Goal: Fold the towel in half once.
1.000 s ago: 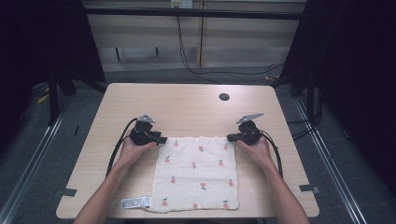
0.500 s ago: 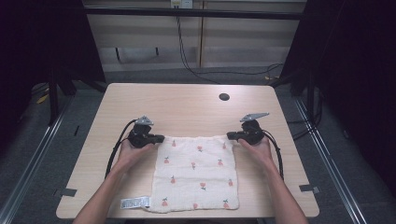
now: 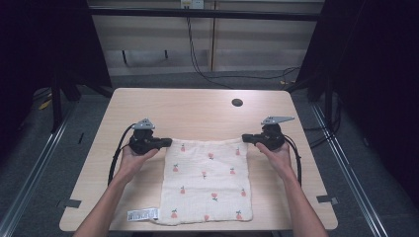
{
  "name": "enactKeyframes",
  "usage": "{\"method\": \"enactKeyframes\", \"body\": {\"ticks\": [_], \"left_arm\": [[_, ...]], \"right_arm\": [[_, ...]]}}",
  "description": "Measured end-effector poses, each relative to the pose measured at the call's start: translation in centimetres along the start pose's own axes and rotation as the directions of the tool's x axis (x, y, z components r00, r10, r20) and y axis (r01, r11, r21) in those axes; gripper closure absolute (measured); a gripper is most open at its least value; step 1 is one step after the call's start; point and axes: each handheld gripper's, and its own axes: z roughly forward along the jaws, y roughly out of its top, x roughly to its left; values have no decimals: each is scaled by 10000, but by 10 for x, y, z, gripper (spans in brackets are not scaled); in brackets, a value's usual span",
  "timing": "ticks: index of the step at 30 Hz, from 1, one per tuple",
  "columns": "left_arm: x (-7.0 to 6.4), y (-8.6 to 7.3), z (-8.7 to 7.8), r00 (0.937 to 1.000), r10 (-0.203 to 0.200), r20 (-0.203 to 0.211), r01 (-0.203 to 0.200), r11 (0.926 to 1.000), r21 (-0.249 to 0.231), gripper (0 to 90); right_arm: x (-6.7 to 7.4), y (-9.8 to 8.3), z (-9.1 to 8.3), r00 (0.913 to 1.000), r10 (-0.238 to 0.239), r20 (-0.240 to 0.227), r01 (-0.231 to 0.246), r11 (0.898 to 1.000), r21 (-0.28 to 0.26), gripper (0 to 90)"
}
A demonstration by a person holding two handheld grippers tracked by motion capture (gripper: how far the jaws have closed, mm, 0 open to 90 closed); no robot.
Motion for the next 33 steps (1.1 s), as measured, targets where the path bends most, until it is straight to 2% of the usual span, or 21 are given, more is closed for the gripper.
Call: {"method": "enactKeyframes", "body": {"ticks": [3,5,7,13,15,19,20,24,27,30,33], "left_arm": [[-2,4,-4,10000,32,-21,-33,9993,-361,875],[-3,6,-4,9988,344,-341,-353,9990,-285,876],[-2,8,-5,9996,233,-177,-239,9990,-380,876],[5,14,-14,9995,70,-298,-96,9961,-880,876],[4,11,-15,9994,79,-345,-109,9962,-868,876],[-2,10,-20,9995,195,-242,-214,9965,-808,876],[-4,11,-21,9991,268,-321,-292,9966,-767,876],[-8,10,-30,9990,385,-226,-403,9953,-881,876],[-11,8,-33,9986,473,-232,-491,9953,-838,876],[-18,4,-43,9982,577,-175,-590,9945,-868,875],[-21,2,-50,9987,479,-198,-497,9933,-1043,875]], "right_arm": [[1,4,-7,10000,-57,-24,56,9997,-253,888],[0,8,-9,9998,-42,-170,34,9988,-481,888],[0,14,-11,9996,-216,-153,207,9983,-553,888],[-1,22,-9,9992,-312,-240,293,9967,-754,889],[0,20,-9,9992,-175,-362,145,9965,-818,889],[5,19,-17,9988,-184,-446,144,9960,-881,889],[7,19,-19,9987,-173,-475,129,9957,-921,889],[17,20,-25,9987,-471,-199,460,9976,-513,888],[22,19,-29,9983,-518,-282,504,9976,-478,888],[29,17,-37,9963,-779,-360,766,9964,-362,888],[36,17,-47,9943,-957,-476,936,9946,-455,889]]}}
